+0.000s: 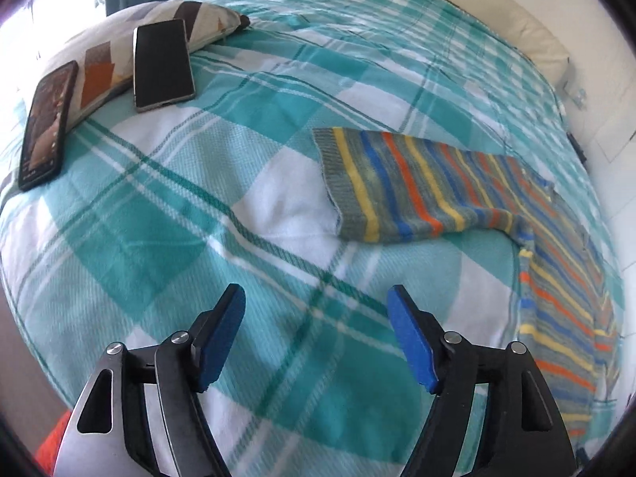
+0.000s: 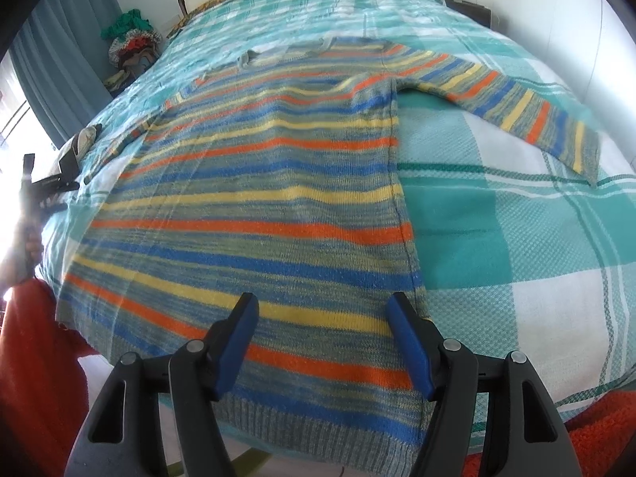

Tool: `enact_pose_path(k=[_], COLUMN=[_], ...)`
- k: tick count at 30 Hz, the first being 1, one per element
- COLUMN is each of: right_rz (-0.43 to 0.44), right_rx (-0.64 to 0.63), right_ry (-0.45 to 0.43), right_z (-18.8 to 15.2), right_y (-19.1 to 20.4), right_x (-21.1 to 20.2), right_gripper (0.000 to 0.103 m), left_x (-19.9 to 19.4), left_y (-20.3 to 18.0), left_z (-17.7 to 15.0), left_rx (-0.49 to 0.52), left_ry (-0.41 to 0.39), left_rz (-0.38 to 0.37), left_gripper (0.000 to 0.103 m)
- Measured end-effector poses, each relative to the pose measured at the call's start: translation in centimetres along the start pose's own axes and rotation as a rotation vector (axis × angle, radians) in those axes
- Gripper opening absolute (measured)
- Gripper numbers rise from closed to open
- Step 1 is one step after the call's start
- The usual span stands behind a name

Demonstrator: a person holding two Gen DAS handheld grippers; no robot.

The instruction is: Fold small clothes

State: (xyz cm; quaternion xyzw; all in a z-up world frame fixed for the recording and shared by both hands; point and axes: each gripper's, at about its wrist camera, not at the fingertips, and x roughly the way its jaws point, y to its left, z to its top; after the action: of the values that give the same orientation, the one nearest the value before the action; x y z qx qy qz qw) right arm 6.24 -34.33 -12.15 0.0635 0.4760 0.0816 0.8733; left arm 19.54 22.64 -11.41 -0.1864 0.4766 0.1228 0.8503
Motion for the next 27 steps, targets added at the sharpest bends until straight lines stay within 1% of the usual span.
enact_pose_path(k=[2,4,5,6,7,10,12,20,27], right_rz=[-0.004,-0.016,-0.026,-0.035,-0.041,-0.041,-0.045,-0.047,-0.047], right_rx=[0.0,0.007,0.013,0.021,0.031,0.053,0.061,0.088,0.125], right_ry=[-0.044,-0.077,-0.091,-0.103,-0.11,-0.106,-0.106,-0.096,-0.086], right_z=[0.1,0.2,0.3,0.3,0.3,0.4,0.5,0.1,0.0], right_y=[0.1,0.0,0.0,0.0,-0.1,-0.4,-0.6,-1.5,-2.3], right_x=[-1.0,-1.7,-2.0,-2.2,-2.4,-2.4,-2.4,-2.1,-1.8], right_gripper=[0.067,0.069,0.075,0.082,0.084,0.085,0.085,0.085,0.085], left_x=[-1.0,-1.8,-2.0,-2.4,-2.6,-2.9,-2.9,-3.1,-3.2], left_y=[-1.2,-2.8,-3.7,-4.5,-5.5,-8.0,-8.7,-9.2,-9.1], left_z=[-2.0,-3.8,-4.4,-5.2,-6.0,-7.7,-8.2,-8.8,-8.9], left_rx=[0.008,0.04,0.065,0.097,0.138,0.247,0.283,0.321,0.328], left_ry=[0.006,0.005,0.001,-0.003,-0.007,-0.018,-0.014,-0.03,-0.041], left_rz=[-0.038,-0.065,-0.068,-0.067,-0.062,-0.033,-0.02,0.039,0.063], left_gripper=[0.085,0.091,0.091,0.091,0.092,0.092,0.092,0.092,0.092])
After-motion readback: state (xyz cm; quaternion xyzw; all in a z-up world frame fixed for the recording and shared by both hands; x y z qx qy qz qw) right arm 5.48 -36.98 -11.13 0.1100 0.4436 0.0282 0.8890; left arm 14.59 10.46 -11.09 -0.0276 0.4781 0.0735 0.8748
